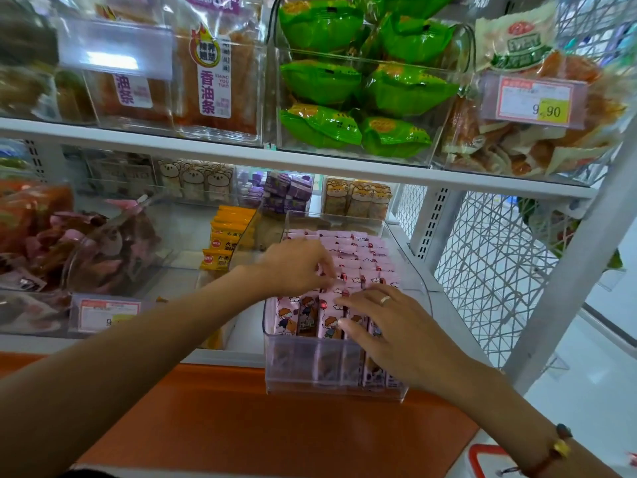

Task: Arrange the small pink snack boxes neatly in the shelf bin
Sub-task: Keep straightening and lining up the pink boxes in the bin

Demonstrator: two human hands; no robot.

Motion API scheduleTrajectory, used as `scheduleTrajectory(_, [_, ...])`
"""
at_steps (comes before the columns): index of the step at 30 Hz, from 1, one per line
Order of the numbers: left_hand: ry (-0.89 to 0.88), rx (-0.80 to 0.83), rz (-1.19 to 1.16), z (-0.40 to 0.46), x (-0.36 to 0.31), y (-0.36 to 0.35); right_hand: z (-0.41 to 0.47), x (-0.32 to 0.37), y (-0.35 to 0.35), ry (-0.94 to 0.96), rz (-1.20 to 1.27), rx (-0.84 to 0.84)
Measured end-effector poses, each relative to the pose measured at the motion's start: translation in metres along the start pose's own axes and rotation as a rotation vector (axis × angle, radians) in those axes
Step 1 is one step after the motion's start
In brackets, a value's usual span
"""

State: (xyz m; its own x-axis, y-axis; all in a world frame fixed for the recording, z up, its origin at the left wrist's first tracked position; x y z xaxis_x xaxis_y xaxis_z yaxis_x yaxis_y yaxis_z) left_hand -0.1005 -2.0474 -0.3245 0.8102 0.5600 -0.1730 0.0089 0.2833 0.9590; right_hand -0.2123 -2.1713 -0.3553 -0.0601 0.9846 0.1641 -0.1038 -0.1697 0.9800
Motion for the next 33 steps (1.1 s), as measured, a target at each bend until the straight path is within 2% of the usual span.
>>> scheduleTrajectory(6, [0.194, -0.517, -0.358, -0.015, 0.003, 0.029, -0.001, 0.001, 0.003, 0.005, 0.023, -0.007])
scheduleTrajectory(9, [0.2, -0.791, -0.504, -0.038, -0.005, 0.045, -0.001, 0.005, 0.01, 0.005, 0.044, -0.057])
scheduleTrajectory(11, [0.169, -0.945, -0.555, -0.054, -0.015, 0.052, -0.002, 0.01, 0.022, -0.004, 0.185, -0.195])
scheduleTrajectory(13, [0.145, -1.028, -0.59, -0.068, -0.026, 0.053, -0.004, 0.017, 0.032, -0.012, 0.44, -0.294])
scheduleTrajectory(16, [0.102, -0.986, -0.659, -0.078, -0.04, 0.047, -0.004, 0.034, 0.034, -0.01, 0.757, -0.222])
scheduleTrajectory(18, [0.075, -0.914, -0.724, -0.081, -0.047, 0.042, -0.003, 0.042, 0.03, -0.006, 0.851, -0.15])
scheduleTrajectory(21, [0.076, -0.827, -0.802, -0.082, -0.046, 0.035, 0.002, 0.043, 0.028, -0.037, 0.944, -0.131])
scheduleTrajectory(26, [0.131, -0.715, -0.822, -0.084, -0.038, 0.022, 0.011, 0.025, 0.013, -0.323, 1.345, 0.047])
scheduleTrajectory(33, [0.073, -0.583, -0.656, -0.086, -0.05, 0.009, 0.012, 0.024, 0.011, -0.305, 1.483, 0.079])
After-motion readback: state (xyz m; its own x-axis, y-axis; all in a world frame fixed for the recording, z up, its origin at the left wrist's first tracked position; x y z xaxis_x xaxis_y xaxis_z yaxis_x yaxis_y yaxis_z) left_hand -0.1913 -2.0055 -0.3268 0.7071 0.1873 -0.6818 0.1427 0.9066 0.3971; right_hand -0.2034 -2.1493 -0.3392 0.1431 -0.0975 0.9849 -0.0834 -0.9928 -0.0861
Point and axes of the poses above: each hand's wrist, its own z-axis towards the middle knuckle, its own y-axis out of the back of the hand, x = y × z, the point moved 4 cm from there along z, towards the middle knuckle, and after that the axes turned 9 degrees about -y, right-handed, at the moved point
